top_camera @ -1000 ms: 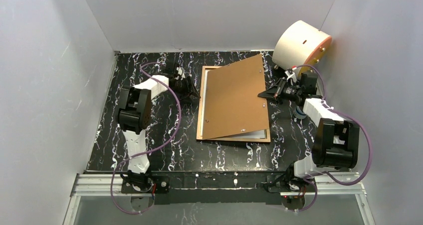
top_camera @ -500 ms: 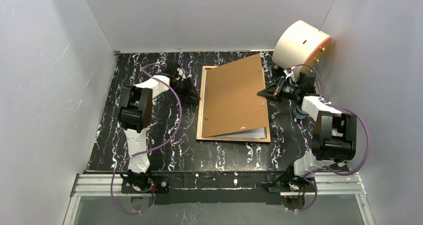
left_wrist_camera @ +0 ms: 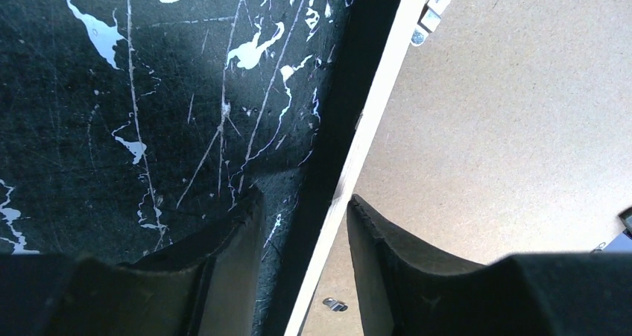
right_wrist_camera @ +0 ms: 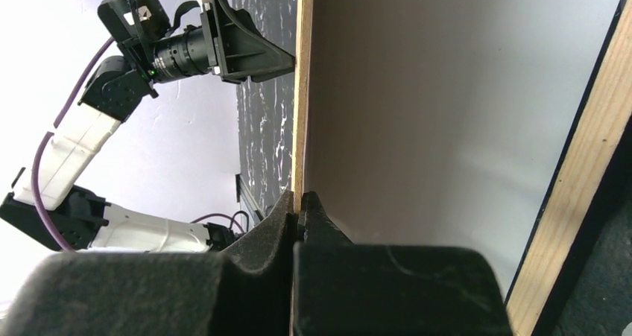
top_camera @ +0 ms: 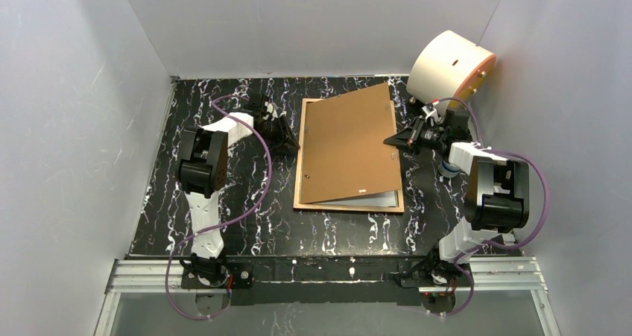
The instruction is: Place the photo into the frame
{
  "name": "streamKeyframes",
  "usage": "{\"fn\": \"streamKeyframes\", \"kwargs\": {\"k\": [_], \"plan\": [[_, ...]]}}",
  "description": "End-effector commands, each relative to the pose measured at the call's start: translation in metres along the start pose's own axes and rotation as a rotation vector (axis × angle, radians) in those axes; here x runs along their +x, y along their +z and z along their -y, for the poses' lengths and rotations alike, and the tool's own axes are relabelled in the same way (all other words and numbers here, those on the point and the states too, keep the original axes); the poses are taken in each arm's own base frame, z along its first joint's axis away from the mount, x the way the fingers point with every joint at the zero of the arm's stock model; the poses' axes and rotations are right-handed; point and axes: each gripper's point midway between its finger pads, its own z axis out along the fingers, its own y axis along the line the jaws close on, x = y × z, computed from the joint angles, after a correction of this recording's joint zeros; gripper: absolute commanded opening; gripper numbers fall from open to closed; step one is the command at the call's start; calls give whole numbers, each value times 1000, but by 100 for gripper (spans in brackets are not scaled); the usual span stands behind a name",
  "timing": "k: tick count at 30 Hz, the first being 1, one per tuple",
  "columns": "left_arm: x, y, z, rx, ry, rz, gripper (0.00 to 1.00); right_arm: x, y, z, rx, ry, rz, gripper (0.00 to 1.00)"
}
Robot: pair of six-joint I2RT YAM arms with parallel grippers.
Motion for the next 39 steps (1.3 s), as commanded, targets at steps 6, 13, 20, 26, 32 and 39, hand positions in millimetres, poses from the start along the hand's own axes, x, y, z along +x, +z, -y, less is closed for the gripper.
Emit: {"fn": "streamKeyframes", "kwargs": {"k": [6,13,20,26,32,39], "plan": [[4,2,4,11,5,-32,42,-20,4,-2,-19,-151,32,1],[5,2,4,10,5,-32,42,-15,5,2,-26,-153,66,1],[7,4,0,-3,5,-38,41,-15,3,-1,-40,-192,115,1],[7,4,0,-2,4,-41,40,-3,7,4,-45,-145,74,4],[8,5,-2,-8,0,-43,40,1,10,9,-12,-111,66,21],[5,6,-9,-50,3,-34,40,-11,6,9,79,-94,75,45]]}}
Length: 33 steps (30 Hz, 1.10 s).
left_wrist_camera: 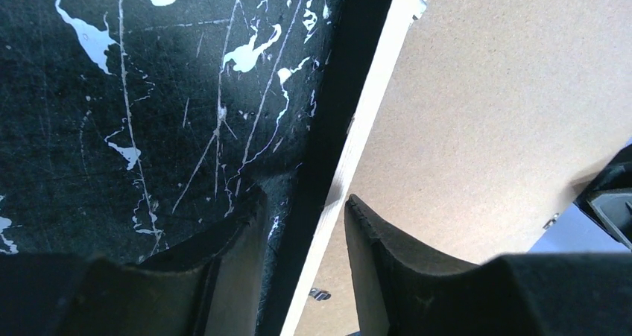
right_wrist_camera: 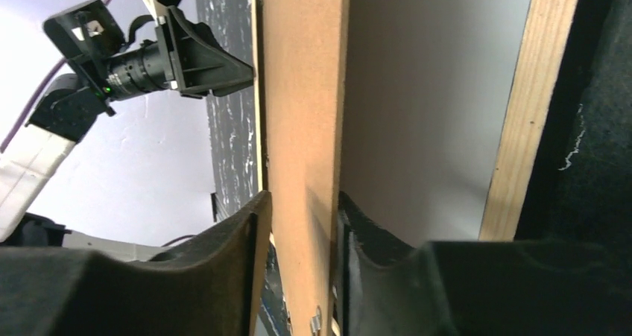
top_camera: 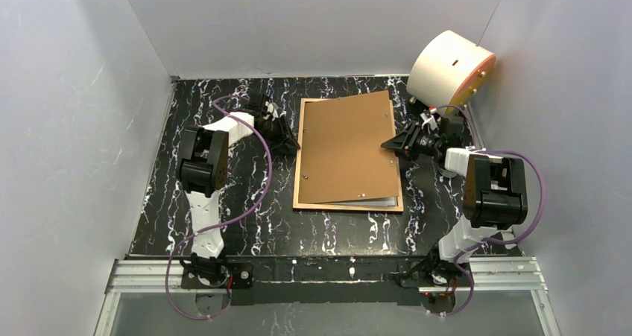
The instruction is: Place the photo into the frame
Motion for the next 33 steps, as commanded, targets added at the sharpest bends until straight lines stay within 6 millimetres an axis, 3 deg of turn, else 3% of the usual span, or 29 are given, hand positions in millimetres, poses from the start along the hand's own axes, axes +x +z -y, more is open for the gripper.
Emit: {"fn": "streamKeyframes", "kwargs": {"k": [1,5,13,20,30,33], "plan": [[5,4,-11,-61,13,-25,40,-20,-5,-20,34,-82,27,49],[5,6,-21,-101,46,-36,40,-26,-7,-20,81,-85,9,62],[0,7,-24,-123,69,-38,43,-27,-20,-14,216,-82,4,73],[0,8,-27,-125,73,-44,45,-5,-13,-7,165,0,-82,71],[3,10,-20,-80,60,-55,46,6,5,-10,136,27,-163,71],[4,11,-21,-83,59,-56,46,1,5,-11,168,17,-158,73]]}}
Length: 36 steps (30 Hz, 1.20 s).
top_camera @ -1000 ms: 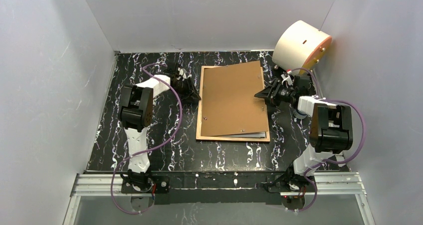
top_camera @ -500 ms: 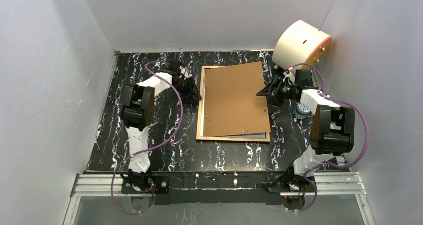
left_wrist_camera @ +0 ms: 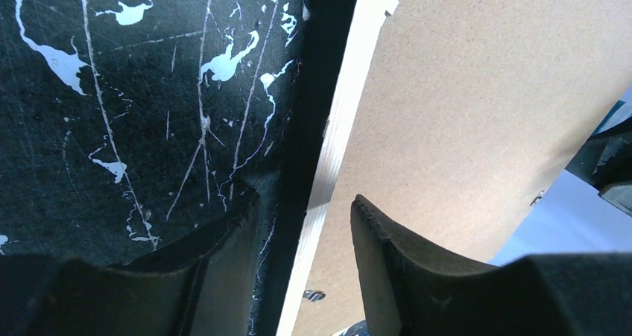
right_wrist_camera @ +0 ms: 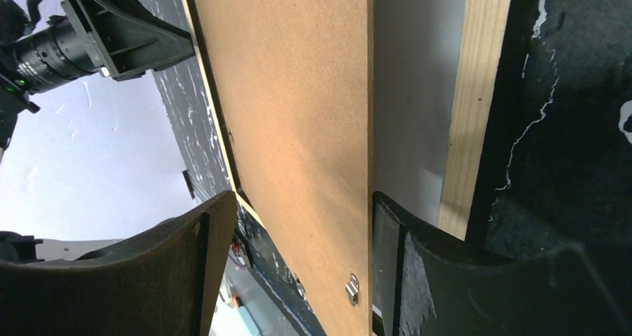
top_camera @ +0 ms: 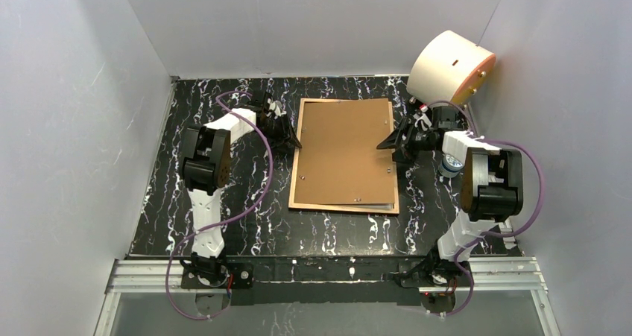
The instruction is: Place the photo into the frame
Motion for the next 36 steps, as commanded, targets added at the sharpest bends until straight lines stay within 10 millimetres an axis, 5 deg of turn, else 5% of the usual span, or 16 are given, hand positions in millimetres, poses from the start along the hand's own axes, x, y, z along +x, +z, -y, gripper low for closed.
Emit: {"fn": "streamKeyframes", "kwargs": {"k": [1,9,15,23,27,36], "plan": [[7,10,-20,-55,-10,-26,46,-13,-5,-24,-2,-44,2,75],[5,9,-22,-72,-9,-19,50,-34,-22,-18,186,-69,21,98],[5,8,-25,-79,-7,-23,54,-22,-22,-8,236,-8,-23,98],[6,9,-28,-80,-3,-33,55,-8,-2,-15,213,-18,-80,95],[7,8,-29,-86,3,-39,56,-20,-7,6,354,-9,-3,94],[12,9,-33,-95,-3,-55,56,-15,-6,44,500,13,-12,70]]}}
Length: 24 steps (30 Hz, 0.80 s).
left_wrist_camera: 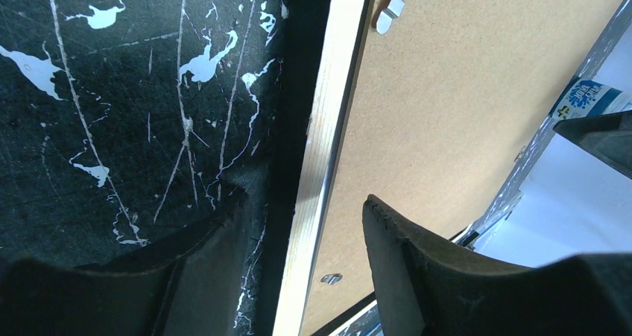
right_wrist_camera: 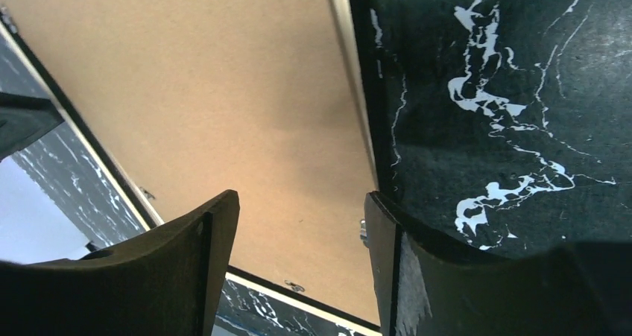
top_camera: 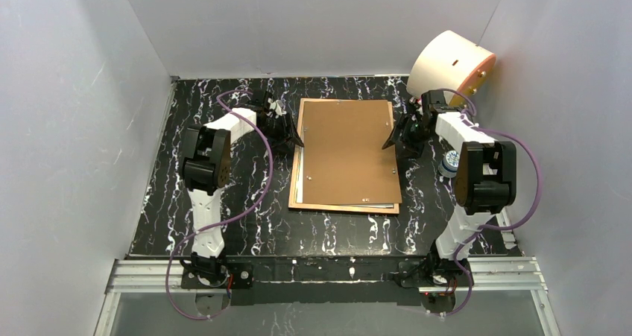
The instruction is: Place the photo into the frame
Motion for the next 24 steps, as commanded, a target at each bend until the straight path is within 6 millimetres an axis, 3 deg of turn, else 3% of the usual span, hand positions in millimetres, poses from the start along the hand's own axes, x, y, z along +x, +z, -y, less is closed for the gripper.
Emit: {"fn": "streamKeyframes", "kwargs": {"k": [1,8,17,24], "plan": [[13,10,-34,-108,-22,-53,56,4,10,17,60,13,-24,69],[14,12,-35,-105,-32,-59,55,13,20,18,41,18,-70,64],[16,13,-34,-101,-43,-66,53,15,18,11,9,12,-84,44],[19,14,-34,-89,-53,-73,48,22,18,16,67,16,-111,35]]}}
